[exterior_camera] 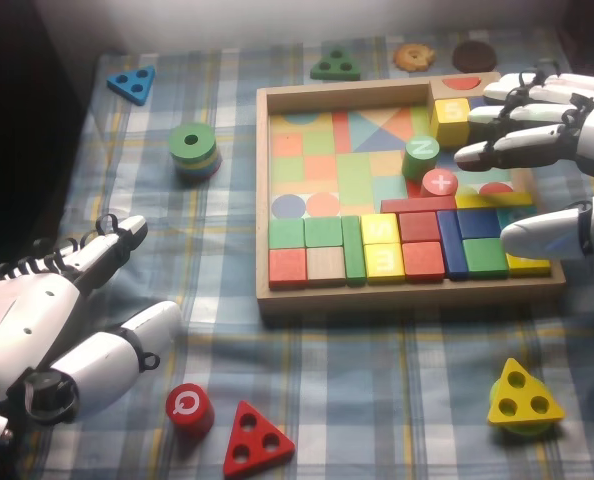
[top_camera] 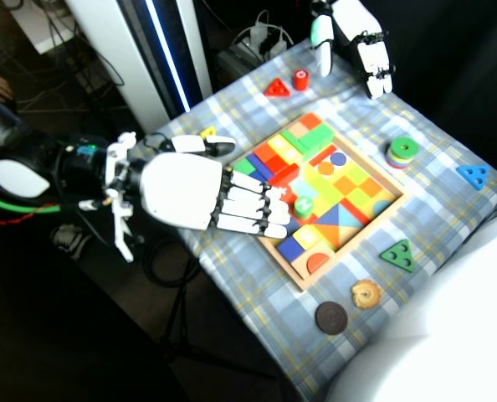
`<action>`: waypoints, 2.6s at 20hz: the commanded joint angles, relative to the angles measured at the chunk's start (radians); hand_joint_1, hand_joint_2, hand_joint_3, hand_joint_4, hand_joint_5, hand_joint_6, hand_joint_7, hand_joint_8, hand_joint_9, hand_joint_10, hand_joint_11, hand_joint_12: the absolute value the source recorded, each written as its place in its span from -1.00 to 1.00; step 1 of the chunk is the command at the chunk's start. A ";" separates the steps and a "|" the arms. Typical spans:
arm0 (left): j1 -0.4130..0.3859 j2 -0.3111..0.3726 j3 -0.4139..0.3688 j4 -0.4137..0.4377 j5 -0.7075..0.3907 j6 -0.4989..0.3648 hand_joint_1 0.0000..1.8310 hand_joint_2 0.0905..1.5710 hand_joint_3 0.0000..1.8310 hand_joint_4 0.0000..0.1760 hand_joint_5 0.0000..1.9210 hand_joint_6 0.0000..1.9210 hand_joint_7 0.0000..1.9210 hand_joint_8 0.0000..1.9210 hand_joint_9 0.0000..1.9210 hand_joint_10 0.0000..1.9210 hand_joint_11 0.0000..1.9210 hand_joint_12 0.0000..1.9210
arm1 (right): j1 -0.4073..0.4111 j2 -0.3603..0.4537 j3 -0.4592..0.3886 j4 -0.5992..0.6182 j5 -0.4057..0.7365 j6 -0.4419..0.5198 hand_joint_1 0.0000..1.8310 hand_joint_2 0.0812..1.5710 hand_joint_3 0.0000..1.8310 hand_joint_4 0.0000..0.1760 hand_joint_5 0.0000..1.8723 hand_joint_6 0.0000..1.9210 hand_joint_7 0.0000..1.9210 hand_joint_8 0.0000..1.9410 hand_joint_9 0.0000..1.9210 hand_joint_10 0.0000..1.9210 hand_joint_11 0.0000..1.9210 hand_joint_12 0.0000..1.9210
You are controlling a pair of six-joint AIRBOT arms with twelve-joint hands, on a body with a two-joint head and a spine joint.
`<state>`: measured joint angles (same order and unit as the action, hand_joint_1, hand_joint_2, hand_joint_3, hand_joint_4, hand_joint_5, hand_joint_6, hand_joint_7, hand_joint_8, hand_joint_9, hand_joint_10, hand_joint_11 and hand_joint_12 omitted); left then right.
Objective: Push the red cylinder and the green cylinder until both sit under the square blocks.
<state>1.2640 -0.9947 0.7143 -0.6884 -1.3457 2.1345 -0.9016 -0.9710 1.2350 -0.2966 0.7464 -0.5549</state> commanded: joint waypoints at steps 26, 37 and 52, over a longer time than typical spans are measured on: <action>-0.006 0.005 0.000 0.046 -0.105 -0.003 -0.97 0.62 -1.00 -0.63 -0.79 -1.00 -0.57 -1.00 -0.56 -0.99 -0.65 -0.98 | -0.079 0.040 -0.038 0.136 0.045 -0.055 -1.00 0.36 -1.00 -0.03 -0.55 -1.00 -0.80 -1.00 -1.00 -1.00 -1.00 -1.00; -0.006 0.004 0.000 0.046 -0.100 -0.003 -0.95 0.62 -1.00 -0.55 -0.78 -0.99 -0.57 -1.00 -0.57 -1.00 -0.68 -1.00 | -0.098 0.132 -0.130 0.166 0.113 -0.085 -1.00 0.36 -1.00 -0.05 -0.53 -0.99 -0.79 -0.99 -1.00 -1.00 -0.99 -1.00; -0.008 0.004 0.002 0.047 -0.093 -0.003 -0.92 0.63 -1.00 -0.59 -0.79 -1.00 -0.57 -0.99 -0.57 -0.99 -0.66 -1.00 | -0.007 -0.030 0.011 0.181 0.182 -0.108 -1.00 0.34 -1.00 -0.22 -0.56 -1.00 -0.80 -1.00 -0.98 -1.00 -0.97 -0.99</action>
<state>1.2640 -0.9943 0.7143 -0.6876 -1.3334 2.1345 -0.9157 -1.0107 1.2476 -0.1432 0.8223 -0.6647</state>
